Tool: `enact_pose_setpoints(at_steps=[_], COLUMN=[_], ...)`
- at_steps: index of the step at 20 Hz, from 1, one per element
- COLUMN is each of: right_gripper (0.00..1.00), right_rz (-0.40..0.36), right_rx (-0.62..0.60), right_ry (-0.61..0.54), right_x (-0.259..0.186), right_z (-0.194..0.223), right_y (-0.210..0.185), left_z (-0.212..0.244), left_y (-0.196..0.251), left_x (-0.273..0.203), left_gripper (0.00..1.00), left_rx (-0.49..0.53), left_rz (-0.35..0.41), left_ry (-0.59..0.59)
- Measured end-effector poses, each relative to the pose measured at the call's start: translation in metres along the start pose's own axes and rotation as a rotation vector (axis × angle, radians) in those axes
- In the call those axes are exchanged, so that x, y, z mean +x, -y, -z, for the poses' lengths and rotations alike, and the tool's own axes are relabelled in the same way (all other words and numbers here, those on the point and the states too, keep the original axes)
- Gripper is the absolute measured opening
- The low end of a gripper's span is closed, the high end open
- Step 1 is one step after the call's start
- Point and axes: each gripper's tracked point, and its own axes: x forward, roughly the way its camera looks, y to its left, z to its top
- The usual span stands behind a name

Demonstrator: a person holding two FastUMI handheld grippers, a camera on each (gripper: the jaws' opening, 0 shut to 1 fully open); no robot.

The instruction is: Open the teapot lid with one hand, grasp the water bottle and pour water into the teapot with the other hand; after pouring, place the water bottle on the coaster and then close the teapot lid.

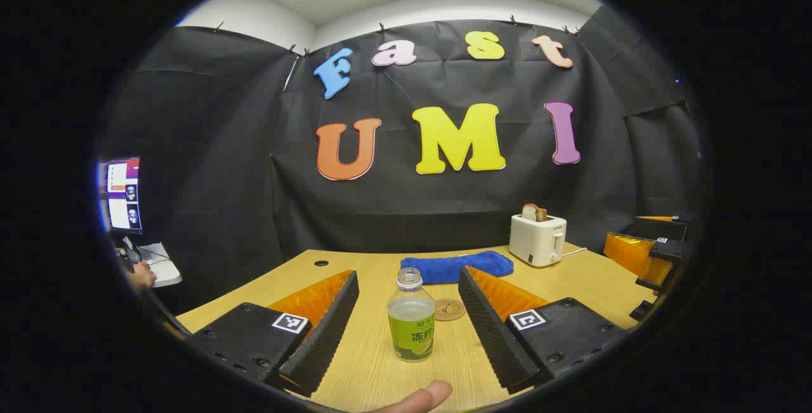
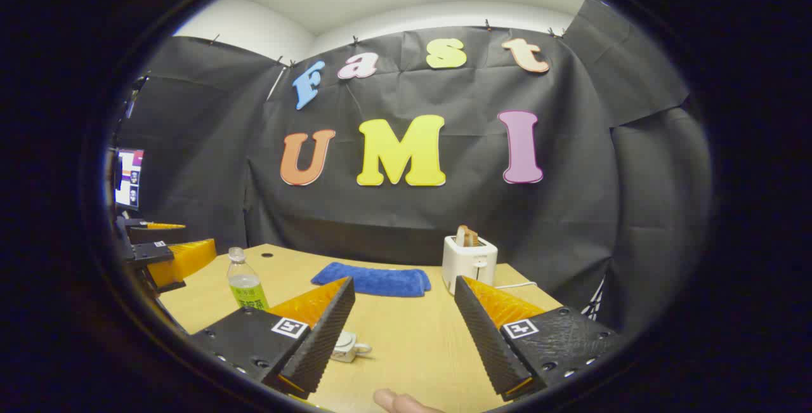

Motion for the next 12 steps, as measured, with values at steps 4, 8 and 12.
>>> enact_pose_setpoints(at_steps=[4,8,12], right_gripper=[0.95,0.95,0.95], right_rz=[-0.018,-0.025,-0.029], right_rx=[0.002,-0.022,-0.025], right_ry=[-0.027,-0.034,-0.012], right_x=[0.005,0.008,0.01], right_z=[0.008,0.013,0.01], right_y=[-0.005,-0.01,-0.012], left_z=[0.008,0.011,0.015], left_y=[-0.008,-0.012,-0.016], left_x=[0.007,0.009,0.014], left_gripper=[0.99,0.99,0.99], left_rx=[0.002,-0.017,-0.018], left_rz=[-0.023,-0.028,-0.032], left_ry=[-0.019,-0.025,-0.035])
